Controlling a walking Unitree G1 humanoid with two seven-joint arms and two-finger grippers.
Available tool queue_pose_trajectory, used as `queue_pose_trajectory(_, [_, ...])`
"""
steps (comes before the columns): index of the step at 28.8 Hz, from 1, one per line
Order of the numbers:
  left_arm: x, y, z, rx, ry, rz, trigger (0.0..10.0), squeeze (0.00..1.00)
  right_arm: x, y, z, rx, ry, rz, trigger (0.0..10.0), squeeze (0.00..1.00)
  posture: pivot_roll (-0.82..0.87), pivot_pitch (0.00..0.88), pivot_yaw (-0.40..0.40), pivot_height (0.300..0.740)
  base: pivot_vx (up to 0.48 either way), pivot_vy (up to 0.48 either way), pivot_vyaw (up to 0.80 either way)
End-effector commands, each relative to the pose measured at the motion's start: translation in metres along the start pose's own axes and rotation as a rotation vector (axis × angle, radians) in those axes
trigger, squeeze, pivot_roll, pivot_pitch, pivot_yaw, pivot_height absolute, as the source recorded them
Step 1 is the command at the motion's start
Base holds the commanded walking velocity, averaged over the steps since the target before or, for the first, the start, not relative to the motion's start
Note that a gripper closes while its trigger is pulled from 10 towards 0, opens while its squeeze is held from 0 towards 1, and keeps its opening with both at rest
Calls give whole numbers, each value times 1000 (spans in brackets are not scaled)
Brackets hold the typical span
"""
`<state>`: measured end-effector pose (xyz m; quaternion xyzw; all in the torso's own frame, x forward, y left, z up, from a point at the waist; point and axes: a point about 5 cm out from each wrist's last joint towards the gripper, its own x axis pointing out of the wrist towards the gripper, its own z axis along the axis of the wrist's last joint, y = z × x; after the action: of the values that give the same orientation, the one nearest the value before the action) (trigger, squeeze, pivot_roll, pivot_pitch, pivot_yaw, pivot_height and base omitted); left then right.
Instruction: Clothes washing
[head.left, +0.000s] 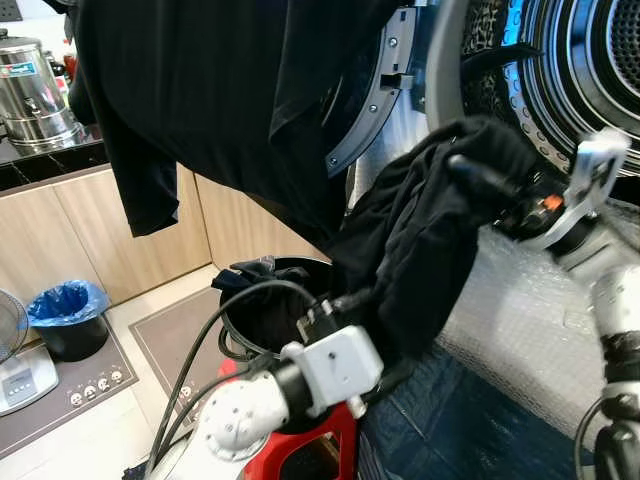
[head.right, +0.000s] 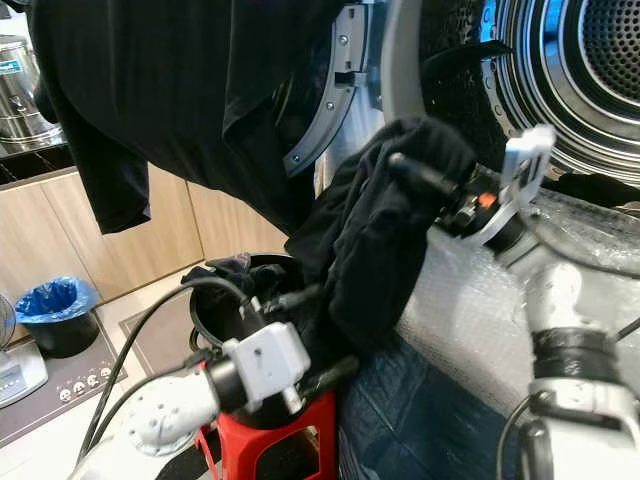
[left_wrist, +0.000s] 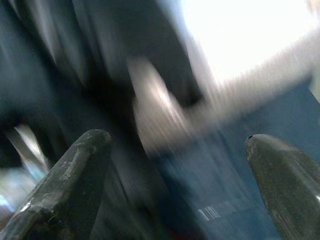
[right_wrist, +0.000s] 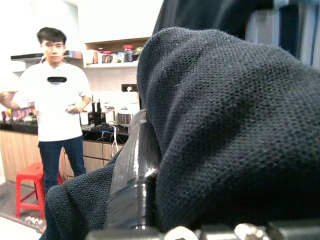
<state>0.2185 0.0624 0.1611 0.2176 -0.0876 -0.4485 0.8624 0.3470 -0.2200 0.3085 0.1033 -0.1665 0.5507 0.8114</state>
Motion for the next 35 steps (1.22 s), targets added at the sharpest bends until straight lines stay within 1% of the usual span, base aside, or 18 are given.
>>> queue_pose_trajectory(1, [-4,0,-7,-43,37,-4,10000,0,3,1,24,-59,-14,54,10000,0,89,0,-78,740,0,0,0])
queue_pose_trajectory(3, [-8,-3,-11,-65,58,-2,10000,0,4,0,31,-67,-2,73,10000,0,93,0,-85,740,0,0,0])
queue_pose_trajectory(5, [-13,-5,-13,-59,77,12,10000,0,5,-3,39,-75,25,83,10000,0,105,0,-97,740,0,0,0])
queue_pose_trajectory(6, [-13,-5,-13,-59,77,12,10000,0,5,-3,39,-75,25,83,10000,0,105,0,-97,740,0,0,0])
queue_pose_trajectory(9, [-20,-9,-14,-90,92,25,10000,0,5,-11,43,-86,108,70,10000,0,131,0,-119,740,0,0,0])
queue_pose_trajectory(13, [-26,-16,-12,-112,105,50,10000,0,10,-18,49,-105,155,17,10000,0,150,0,-138,740,0,0,0])
queue_pose_trajectory(17, [-28,-20,-11,-131,112,70,10000,0,14,-23,55,-134,178,-39,10000,0,167,0,-155,740,0,0,0])
queue_pose_trajectory(20, [-31,-26,-10,-163,129,95,10000,0,22,-29,61,-189,200,-139,10000,0,183,0,-172,740,0,0,0])
queue_pose_trajectory(21, [-31,-26,-10,-163,129,95,10000,0,22,-29,61,-189,200,-139,10000,0,183,0,-172,740,0,0,0])
queue_pose_trajectory(22, [-32,-29,-9,-174,130,105,10000,0,27,-32,65,-208,200,-185,10000,0,188,11,-180,740,0,0,0])
queue_pose_trajectory(25, [-33,-36,-7,-210,142,117,10000,0,34,-36,72,-249,211,-277,10000,0,190,33,-186,740,0,0,0])
queue_pose_trajectory(26, [-33,-36,-7,-210,142,117,10000,0,34,-36,72,-249,211,-277,10000,0,190,33,-186,740,0,0,0])
queue_pose_trajectory(29, [-35,-41,-4,-229,148,131,10000,0,37,-40,78,-283,222,-396,10000,0,193,55,-197,740,0,0,0])
queue_pose_trajectory(31, [-36,-45,-3,-247,156,137,10000,0,38,-45,81,-327,238,-518,10000,0,193,73,-205,740,0,0,0])
queue_pose_trajectory(32, [-36,-46,-3,-247,157,139,10000,0,38,-46,82,-333,240,-541,10000,0,193,75,-207,740,0,0,0])
queue_pose_trajectory(33, [-37,-47,-2,-252,159,143,10000,0,38,-48,83,-345,246,-597,10000,0,192,79,-208,740,0,0,0])
queue_pose_trajectory(34, [-37,-49,-2,-267,164,147,10000,0,37,-52,83,-357,260,-689,10000,0,189,85,-210,740,0,0,0])
queue_pose_trajectory(35, [-37,-50,-1,-271,165,147,10000,0,37,-53,84,-382,270,-717,10000,0,187,90,-212,740,0,0,0])
